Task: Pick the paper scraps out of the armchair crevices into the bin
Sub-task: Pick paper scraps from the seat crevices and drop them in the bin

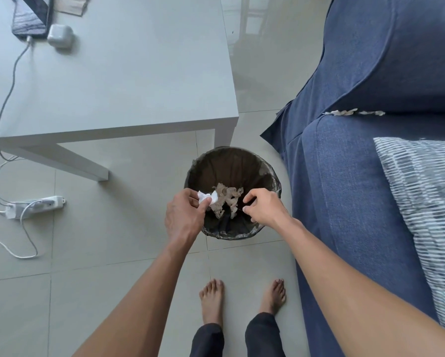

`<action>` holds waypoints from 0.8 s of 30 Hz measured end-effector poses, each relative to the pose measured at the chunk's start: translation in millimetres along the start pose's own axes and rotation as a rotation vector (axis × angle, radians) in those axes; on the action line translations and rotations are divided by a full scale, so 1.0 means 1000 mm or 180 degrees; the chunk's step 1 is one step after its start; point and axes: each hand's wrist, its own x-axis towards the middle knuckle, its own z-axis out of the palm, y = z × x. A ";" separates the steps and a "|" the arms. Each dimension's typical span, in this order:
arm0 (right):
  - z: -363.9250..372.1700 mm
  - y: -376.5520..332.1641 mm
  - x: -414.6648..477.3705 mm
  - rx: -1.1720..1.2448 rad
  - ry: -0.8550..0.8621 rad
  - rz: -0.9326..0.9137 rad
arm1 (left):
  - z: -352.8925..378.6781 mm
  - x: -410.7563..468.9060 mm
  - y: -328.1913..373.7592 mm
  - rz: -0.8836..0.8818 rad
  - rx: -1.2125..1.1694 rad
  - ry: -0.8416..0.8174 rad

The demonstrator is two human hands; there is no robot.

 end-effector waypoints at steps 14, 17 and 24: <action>-0.014 0.026 0.001 -0.0064 0.0043 0.0037 | 0.037 -0.011 -0.005 0.0101 0.0034 -0.0680; -0.019 0.033 0.000 -0.0028 0.0062 0.0051 | 0.040 -0.013 -0.007 0.0037 0.0107 -0.0714; -0.046 0.043 -0.004 -0.0013 0.0371 -0.0063 | 0.043 -0.015 0.015 0.0193 0.0384 -0.0479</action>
